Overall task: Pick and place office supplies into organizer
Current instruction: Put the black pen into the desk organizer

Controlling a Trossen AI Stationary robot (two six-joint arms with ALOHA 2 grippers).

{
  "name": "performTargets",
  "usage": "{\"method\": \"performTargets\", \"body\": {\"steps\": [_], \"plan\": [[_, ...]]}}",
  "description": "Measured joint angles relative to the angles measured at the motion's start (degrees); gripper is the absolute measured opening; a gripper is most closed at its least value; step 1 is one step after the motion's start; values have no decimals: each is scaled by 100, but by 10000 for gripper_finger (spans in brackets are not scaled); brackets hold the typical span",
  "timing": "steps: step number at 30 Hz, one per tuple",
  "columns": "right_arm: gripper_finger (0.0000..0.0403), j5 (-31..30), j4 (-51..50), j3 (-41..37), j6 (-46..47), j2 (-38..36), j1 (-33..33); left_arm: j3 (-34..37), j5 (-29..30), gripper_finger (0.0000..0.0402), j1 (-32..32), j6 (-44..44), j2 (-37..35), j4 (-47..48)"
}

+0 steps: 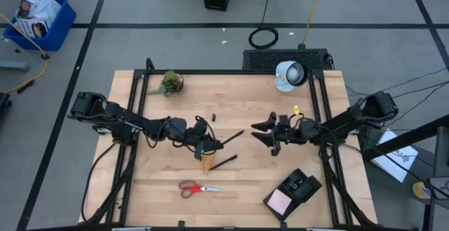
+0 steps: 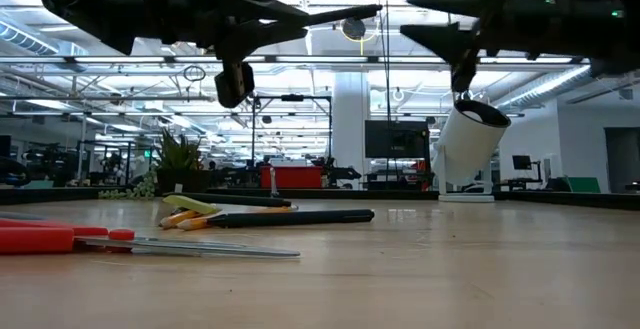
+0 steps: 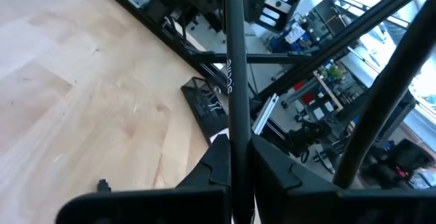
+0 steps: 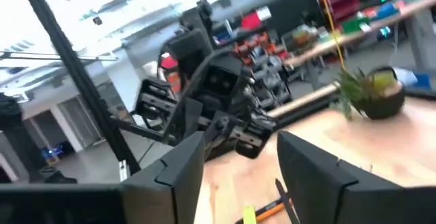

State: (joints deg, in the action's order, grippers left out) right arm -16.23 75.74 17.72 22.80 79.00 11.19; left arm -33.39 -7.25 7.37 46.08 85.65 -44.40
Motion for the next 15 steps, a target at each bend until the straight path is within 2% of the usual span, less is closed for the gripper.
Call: {"method": "performTargets", "body": {"steps": [4, 7, 12, 15], "plan": [[202, 2, -630, 387, 379, 34, -128, 0, -16, 33, -51, 3, 0, -12], [211, 6, -947, 636, 295, 117, -155, 0, -22, 34, -67, -1, 0, -31], [207, 578, -952, 1016, 286, 445, -150, 0, -24, 28, -67, -44, 0, -29], [199, 599, -963, 1171, 348, 687, -150, 0, -26, 27, -67, -44, 0, -43]]}}
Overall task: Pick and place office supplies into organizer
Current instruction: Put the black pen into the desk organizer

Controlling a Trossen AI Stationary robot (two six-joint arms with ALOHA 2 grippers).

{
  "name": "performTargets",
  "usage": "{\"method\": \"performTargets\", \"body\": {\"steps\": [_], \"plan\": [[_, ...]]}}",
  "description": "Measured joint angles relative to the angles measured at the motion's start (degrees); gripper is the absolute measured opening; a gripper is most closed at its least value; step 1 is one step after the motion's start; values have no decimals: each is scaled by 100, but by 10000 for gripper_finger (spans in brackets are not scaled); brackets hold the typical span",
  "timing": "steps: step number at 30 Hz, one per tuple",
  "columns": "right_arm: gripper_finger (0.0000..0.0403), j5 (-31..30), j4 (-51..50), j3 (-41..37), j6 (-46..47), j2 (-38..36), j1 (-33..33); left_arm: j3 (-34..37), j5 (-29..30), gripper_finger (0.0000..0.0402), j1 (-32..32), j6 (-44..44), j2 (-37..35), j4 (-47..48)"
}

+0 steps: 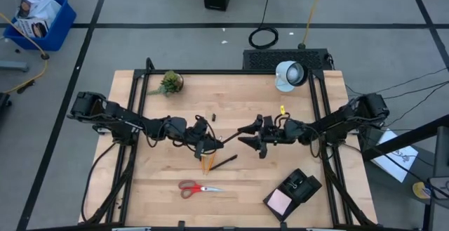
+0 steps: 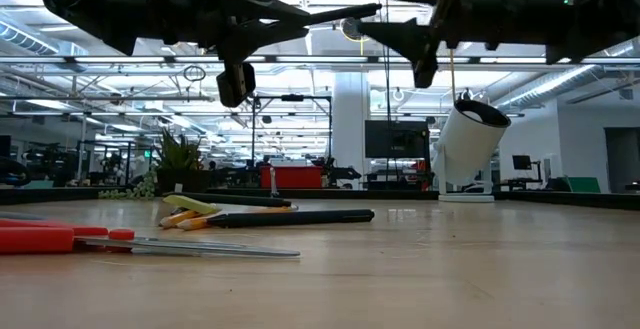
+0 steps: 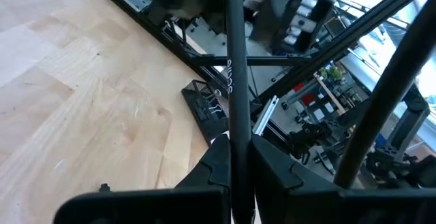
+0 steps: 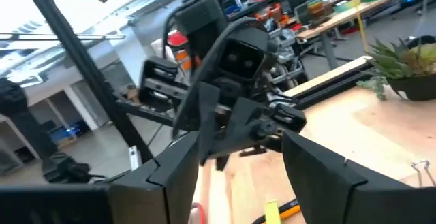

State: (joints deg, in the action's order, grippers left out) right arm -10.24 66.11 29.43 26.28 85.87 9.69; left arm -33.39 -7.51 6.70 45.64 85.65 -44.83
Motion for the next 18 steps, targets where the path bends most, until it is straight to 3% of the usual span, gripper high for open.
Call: {"method": "performTargets", "body": {"steps": [8, 18], "plan": [[160, 2, 283, 184, -345, 218, -11, 0, -2, 32, 7, -12, 0, 4], [61, 131, 351, 182, -497, 222, -15, 0, -39, 39, 13, -58, 0, -42]]}}
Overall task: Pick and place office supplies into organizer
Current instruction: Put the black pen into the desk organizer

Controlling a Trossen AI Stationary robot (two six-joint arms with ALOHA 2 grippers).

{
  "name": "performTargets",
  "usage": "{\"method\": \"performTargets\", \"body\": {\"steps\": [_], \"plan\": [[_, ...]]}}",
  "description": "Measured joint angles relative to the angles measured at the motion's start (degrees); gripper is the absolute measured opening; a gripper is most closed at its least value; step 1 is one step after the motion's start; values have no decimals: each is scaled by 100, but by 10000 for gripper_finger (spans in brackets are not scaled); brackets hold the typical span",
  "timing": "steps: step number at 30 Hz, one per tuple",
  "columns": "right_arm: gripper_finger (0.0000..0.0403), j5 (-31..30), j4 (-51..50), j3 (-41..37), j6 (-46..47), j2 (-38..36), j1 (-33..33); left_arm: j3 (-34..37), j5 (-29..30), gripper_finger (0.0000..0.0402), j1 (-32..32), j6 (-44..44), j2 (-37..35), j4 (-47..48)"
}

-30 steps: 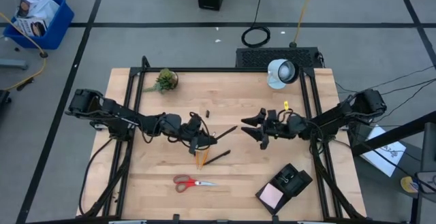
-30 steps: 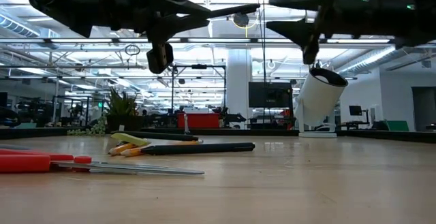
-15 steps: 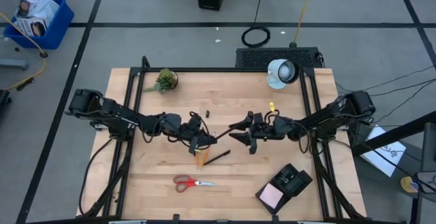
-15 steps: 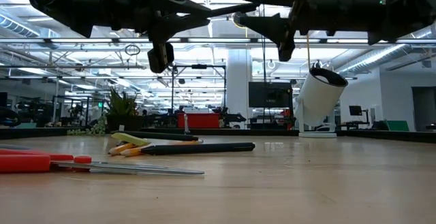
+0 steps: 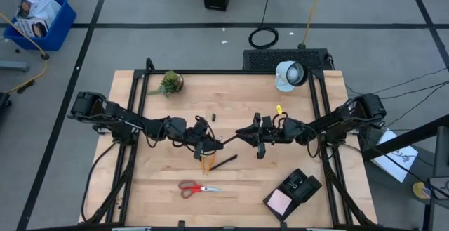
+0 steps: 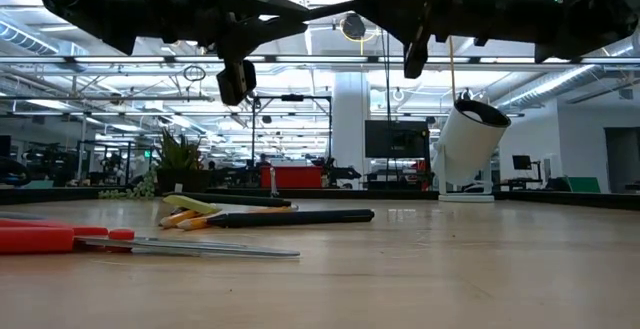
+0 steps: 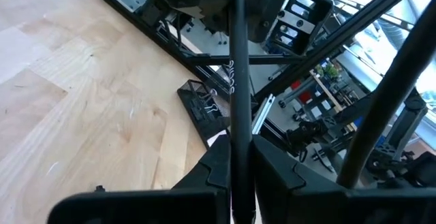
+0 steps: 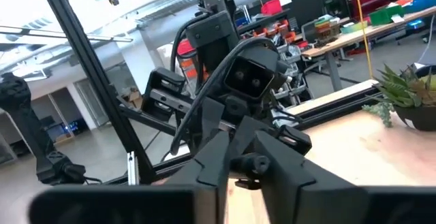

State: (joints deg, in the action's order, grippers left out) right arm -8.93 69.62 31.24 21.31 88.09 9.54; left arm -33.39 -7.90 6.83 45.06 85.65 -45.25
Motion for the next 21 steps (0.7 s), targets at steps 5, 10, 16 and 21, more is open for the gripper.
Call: {"method": "performTargets", "body": {"steps": [5, 10, 16, 21], "plan": [[28, 57, 33, 0, -117, -7, 2, 0, 0, 40, 0, -45, 0, 2], [28, 105, 24, 0, -286, -21, 7, 0, -2, 41, -19, -104, 0, 2], [33, 386, -81, -44, -332, -194, 33, -7, -66, 47, -55, 369, -7, -83], [26, 489, -810, -171, -711, -679, 141, -2, -465, 91, -134, 387, -9, -41]]}}
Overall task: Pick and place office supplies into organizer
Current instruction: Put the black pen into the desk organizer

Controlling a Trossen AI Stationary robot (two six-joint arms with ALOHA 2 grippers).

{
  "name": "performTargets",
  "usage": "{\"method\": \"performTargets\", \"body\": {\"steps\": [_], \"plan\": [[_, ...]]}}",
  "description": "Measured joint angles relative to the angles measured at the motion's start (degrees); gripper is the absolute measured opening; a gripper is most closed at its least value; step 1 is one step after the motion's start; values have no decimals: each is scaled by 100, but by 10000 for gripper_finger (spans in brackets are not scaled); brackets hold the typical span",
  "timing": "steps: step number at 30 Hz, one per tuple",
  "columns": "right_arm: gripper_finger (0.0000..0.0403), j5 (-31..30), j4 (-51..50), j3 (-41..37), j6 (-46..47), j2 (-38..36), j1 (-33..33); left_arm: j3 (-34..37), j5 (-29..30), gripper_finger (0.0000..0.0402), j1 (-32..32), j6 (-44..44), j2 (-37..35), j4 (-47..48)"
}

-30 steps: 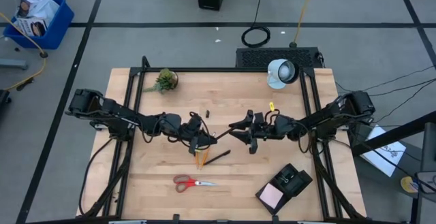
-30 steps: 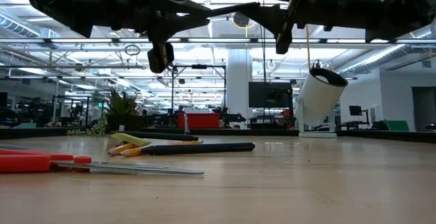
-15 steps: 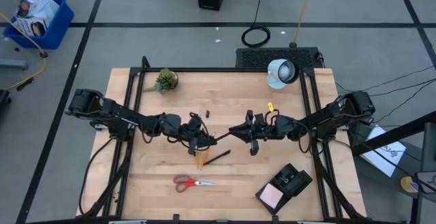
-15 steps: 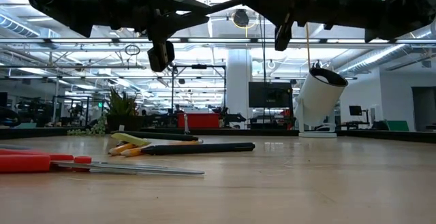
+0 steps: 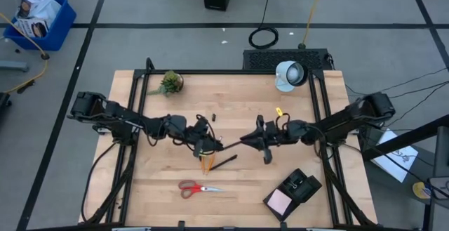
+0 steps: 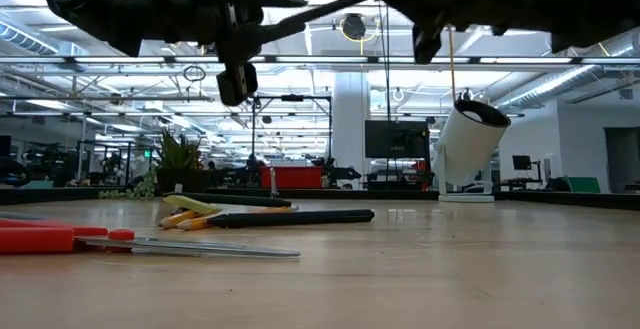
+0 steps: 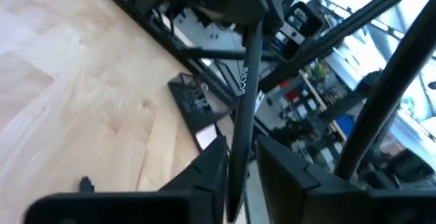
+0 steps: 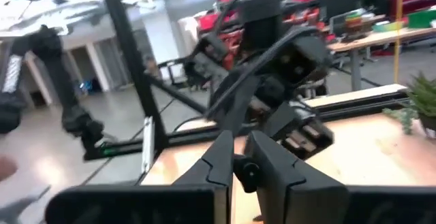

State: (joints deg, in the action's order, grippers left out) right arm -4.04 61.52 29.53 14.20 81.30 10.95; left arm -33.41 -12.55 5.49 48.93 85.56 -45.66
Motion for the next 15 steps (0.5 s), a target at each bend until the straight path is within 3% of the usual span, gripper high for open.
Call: {"method": "performTargets", "body": {"steps": [7, 15], "plan": [[28, -146, -1052, -183, -254, -1020, 365, -2, -167, 147, -89, 2, 2, -104], [35, -171, -3367, -185, -762, -2746, 1006, -2, -500, 165, -147, -29, 4, -88]]}}
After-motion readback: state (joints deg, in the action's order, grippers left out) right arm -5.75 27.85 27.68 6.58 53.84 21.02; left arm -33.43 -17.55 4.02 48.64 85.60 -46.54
